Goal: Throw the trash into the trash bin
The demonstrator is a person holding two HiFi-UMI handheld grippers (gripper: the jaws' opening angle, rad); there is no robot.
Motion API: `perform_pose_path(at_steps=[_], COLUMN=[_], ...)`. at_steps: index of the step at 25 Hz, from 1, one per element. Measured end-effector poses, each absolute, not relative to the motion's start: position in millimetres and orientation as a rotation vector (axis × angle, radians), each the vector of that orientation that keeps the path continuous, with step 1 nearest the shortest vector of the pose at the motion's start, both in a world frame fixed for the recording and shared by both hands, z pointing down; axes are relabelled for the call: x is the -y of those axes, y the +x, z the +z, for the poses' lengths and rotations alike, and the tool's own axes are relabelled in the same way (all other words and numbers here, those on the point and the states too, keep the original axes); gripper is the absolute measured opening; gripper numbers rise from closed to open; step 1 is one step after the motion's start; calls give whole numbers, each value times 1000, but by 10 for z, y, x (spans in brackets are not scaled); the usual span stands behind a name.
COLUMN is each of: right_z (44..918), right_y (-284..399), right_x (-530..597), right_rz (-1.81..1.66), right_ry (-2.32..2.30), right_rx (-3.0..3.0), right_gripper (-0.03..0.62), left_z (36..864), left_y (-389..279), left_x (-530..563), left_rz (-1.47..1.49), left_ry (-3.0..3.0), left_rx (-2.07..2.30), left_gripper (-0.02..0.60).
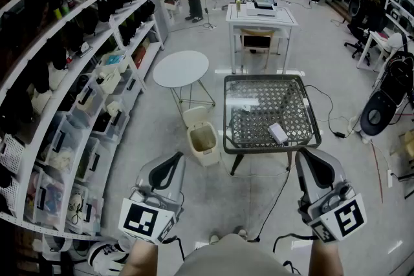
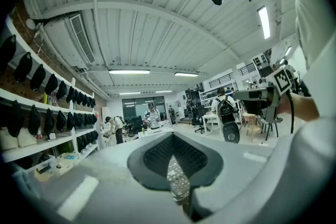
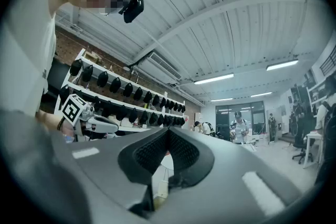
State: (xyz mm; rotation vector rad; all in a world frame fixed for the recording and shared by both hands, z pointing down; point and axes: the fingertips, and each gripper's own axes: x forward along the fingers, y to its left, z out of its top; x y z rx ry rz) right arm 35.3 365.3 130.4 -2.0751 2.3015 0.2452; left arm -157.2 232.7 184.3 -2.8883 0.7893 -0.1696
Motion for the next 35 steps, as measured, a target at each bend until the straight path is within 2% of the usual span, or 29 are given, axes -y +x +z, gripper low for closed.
perform_pose_path(at_steps=[15,17,18,35], right_z=[1277,1224,1218,1420], right_y=[459,509,524,923], right_x=[-3749,-3762,-3761,-3922], right_rz=[245,277,290,265], right_ry=[-2054,-2067,-2074,-2071], right_rx=[-2268,-2216,-2209,-2279], right_gripper=[6,249,285,285], left_z=[1843,1850,1860,1937], left_y=[-1455,-1430,-1417,-1019], left_x=[-2423,-2423,-2417,-2626], left_rz=[-189,-186,-186,-195], left_ry=[-2896,-2902,-2906,-2889], left_rx=[-767,-765,-765,-806], left_gripper=[2,2,2,2])
